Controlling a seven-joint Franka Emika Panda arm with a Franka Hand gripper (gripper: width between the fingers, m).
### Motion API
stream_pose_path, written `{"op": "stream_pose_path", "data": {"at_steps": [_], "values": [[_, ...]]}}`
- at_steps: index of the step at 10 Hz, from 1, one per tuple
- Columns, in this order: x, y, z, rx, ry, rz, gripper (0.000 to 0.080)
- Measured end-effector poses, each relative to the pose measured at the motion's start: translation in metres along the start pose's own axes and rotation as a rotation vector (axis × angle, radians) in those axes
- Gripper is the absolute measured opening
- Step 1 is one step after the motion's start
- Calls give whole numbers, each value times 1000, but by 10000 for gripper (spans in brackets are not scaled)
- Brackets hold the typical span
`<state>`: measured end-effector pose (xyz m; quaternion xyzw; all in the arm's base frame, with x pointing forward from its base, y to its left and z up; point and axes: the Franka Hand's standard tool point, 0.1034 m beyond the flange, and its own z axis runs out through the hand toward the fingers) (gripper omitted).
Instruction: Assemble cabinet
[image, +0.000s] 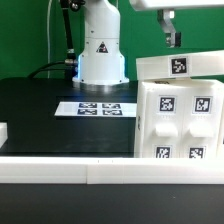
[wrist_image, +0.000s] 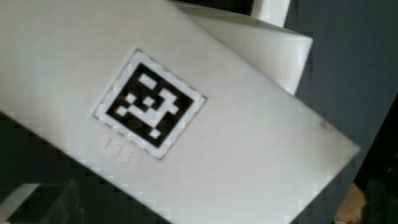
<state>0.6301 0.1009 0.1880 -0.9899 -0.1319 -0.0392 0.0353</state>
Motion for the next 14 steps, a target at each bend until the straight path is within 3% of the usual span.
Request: {"op": "stream_pose_path", "data": {"at_steps": [6,13,14], "values": [[-12,11,11,-55,-34,-550,797],[-17,13,26,-69,-53,-554,797],[-16,12,26,-70,-52,-544,676]]}}
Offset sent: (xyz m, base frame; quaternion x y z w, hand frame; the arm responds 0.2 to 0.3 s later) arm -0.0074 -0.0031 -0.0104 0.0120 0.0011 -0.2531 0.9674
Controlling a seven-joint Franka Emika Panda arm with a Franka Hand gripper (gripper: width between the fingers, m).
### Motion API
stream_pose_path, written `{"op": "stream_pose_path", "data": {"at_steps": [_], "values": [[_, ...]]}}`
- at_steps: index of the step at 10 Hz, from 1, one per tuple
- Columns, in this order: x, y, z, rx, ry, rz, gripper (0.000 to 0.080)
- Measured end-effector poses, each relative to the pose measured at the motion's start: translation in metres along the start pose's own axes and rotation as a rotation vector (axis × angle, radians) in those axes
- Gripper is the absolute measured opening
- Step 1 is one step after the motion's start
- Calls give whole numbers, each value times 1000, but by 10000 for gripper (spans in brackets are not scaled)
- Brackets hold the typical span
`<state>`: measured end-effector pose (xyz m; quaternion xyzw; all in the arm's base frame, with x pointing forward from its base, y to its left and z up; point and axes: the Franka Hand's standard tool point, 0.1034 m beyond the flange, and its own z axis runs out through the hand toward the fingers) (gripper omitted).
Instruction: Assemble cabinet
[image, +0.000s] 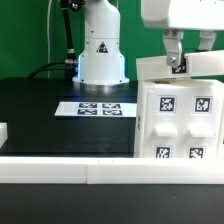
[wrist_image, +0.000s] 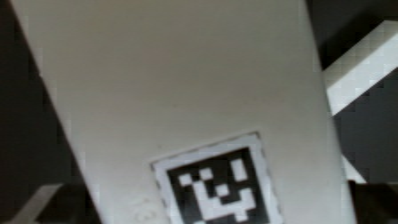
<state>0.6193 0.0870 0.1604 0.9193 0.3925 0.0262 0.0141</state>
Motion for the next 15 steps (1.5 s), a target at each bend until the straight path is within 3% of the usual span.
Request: {"op": "stream_pose_path", "data": {"at_steps": [1,6,15], "values": [[0,0,0,0,0,4,560],[-3,4,0,0,-1,70,563],[0,5,2,-4,36,1075,564]]}}
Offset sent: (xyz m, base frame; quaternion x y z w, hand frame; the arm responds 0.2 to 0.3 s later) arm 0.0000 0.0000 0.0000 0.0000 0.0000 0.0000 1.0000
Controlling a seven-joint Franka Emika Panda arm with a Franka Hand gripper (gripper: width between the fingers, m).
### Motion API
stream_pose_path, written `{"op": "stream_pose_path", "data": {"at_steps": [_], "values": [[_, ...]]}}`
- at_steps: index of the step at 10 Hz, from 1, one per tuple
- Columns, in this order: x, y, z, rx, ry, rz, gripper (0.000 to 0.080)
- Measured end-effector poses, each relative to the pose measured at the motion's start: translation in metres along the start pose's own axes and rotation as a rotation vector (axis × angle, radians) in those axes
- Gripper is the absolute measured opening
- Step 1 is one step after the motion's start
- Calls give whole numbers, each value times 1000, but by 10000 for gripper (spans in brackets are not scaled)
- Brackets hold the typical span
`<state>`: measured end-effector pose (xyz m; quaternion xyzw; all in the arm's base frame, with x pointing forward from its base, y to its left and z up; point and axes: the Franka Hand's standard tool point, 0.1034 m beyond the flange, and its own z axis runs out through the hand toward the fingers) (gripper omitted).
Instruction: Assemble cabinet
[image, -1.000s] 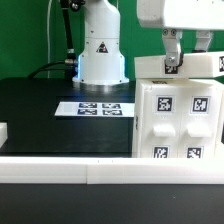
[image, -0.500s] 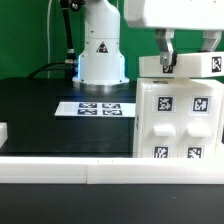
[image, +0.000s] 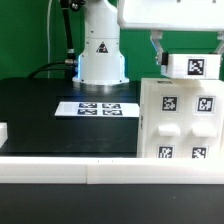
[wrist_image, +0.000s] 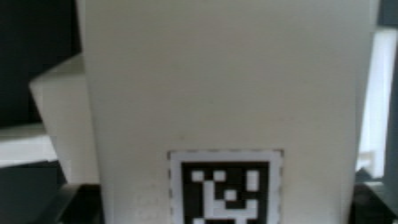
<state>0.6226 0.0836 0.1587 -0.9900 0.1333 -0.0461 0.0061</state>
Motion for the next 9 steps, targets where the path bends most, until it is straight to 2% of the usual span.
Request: {"op": "stream_pose_path", "data": {"at_steps": [4,9], "values": [[1,2,1,3,3,364,564],[2,4,1,5,2,988,564]]}}
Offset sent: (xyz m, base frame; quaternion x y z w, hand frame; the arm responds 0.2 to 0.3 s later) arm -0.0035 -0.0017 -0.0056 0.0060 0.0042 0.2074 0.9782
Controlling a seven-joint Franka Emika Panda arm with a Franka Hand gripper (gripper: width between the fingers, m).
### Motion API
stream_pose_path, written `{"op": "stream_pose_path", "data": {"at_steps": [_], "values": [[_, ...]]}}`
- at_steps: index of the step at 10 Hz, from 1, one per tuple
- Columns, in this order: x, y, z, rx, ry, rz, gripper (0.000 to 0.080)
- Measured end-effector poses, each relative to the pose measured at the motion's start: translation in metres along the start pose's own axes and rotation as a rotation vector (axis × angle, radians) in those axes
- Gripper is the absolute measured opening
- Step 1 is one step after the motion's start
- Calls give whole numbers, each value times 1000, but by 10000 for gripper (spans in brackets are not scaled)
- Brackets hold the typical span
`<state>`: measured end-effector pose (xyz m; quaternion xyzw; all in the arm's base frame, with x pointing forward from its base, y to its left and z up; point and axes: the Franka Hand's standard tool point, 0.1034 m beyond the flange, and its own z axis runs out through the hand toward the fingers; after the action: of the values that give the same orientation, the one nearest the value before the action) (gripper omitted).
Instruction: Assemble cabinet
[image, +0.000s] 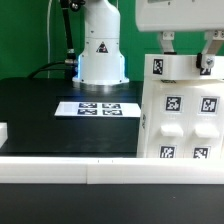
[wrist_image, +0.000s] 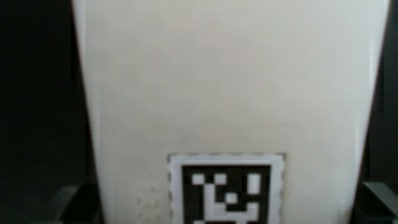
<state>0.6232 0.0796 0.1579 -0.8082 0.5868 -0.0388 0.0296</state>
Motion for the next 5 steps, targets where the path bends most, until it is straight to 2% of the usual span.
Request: {"op": "stream_pose_path", "data": {"at_steps": [5], "values": [[-2,-1,-1,2,-33,523,564]]}}
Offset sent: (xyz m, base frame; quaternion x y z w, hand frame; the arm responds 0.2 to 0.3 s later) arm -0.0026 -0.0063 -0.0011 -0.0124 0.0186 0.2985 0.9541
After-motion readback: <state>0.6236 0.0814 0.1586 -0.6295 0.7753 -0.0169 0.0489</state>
